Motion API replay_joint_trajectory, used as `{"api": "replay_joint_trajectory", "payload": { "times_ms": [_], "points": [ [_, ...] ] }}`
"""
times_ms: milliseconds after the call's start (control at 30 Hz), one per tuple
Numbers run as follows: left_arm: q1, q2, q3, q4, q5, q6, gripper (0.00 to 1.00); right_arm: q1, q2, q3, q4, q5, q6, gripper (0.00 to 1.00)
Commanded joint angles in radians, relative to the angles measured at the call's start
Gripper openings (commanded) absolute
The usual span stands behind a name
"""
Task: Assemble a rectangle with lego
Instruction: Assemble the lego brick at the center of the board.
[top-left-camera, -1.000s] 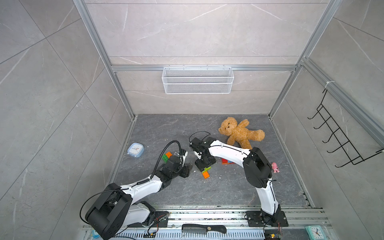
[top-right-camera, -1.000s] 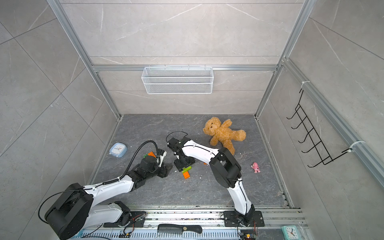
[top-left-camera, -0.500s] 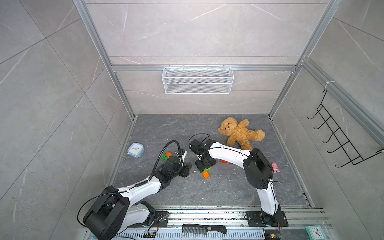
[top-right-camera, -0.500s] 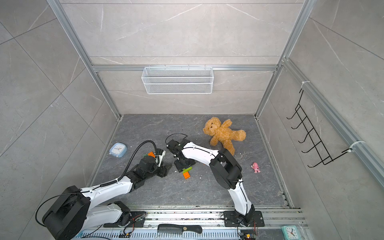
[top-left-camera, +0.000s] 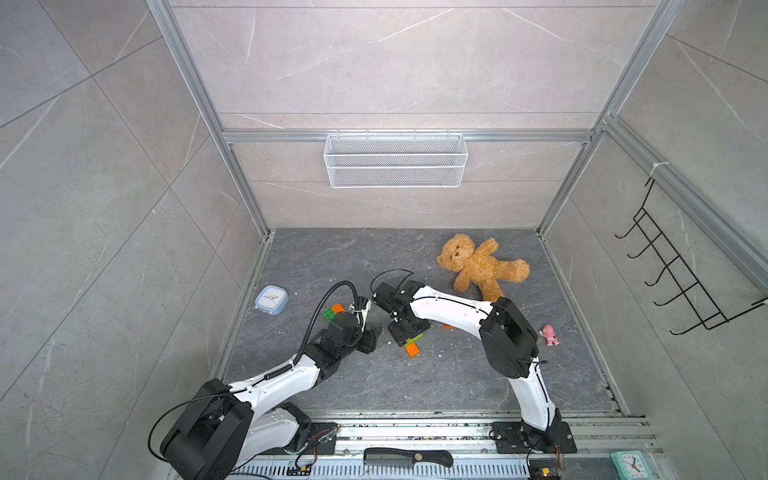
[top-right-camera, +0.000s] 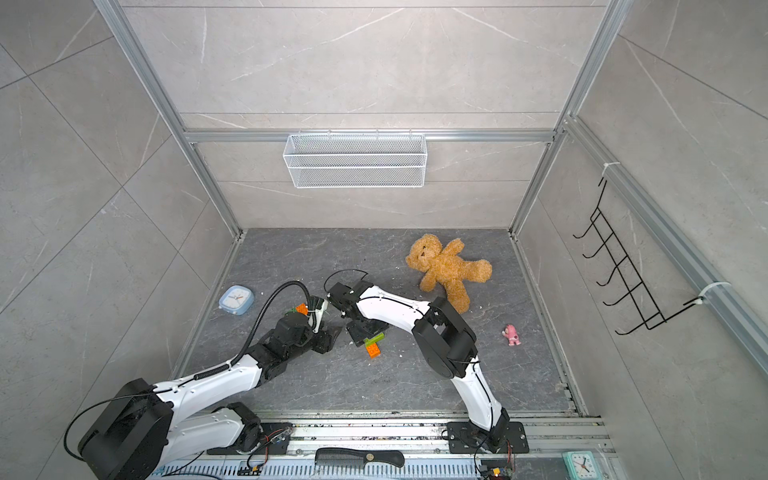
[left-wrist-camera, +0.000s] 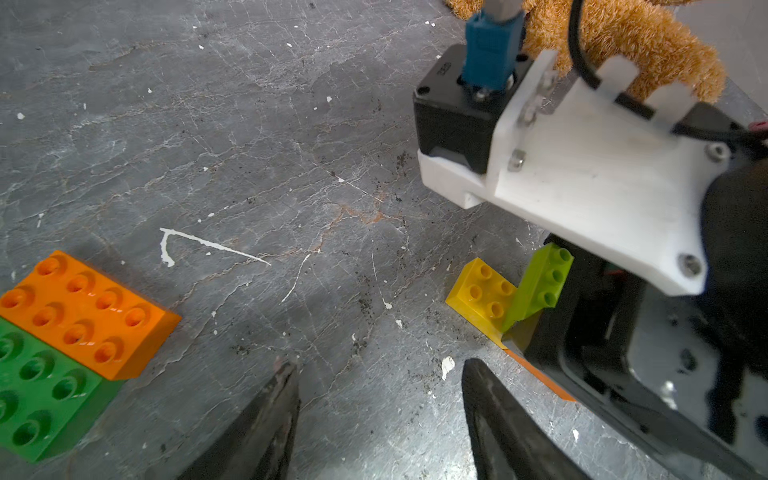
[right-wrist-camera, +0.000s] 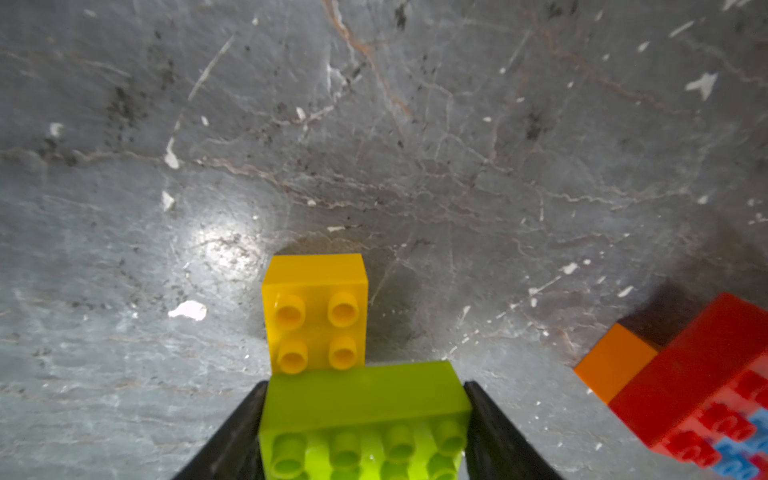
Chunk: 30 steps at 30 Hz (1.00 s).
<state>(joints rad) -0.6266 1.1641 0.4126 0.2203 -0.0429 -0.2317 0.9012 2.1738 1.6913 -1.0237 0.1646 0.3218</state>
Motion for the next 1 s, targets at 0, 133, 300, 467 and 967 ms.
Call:
{"api": "replay_joint_trajectory", "payload": {
  "times_ms": [0, 133, 300, 467, 967],
  "points": [
    [0.001, -0.032, -0.009, -0.008, -0.035, -0.008, 0.65, -0.004, 0.199, -0.086, 0.025, 0.039, -0.019, 0.0],
    [0.008, -0.072, -0.005, -0.061, -0.085, -0.032, 0.65, 0.005, 0.171, -0.08, 0.039, 0.009, -0.077, 0.0],
    [0.029, -0.16, 0.003, -0.159, -0.191, -0.08, 0.68, 0.048, 0.087, -0.071, 0.014, -0.019, -0.155, 0.02],
    [0.125, -0.22, 0.025, -0.28, -0.193, -0.187, 0.7, 0.074, 0.042, -0.081, 0.001, -0.058, -0.195, 0.12],
    [0.27, -0.136, 0.135, -0.428, -0.043, -0.277, 0.7, 0.07, -0.013, 0.066, -0.09, -0.105, -0.189, 0.87]
  ]
}}
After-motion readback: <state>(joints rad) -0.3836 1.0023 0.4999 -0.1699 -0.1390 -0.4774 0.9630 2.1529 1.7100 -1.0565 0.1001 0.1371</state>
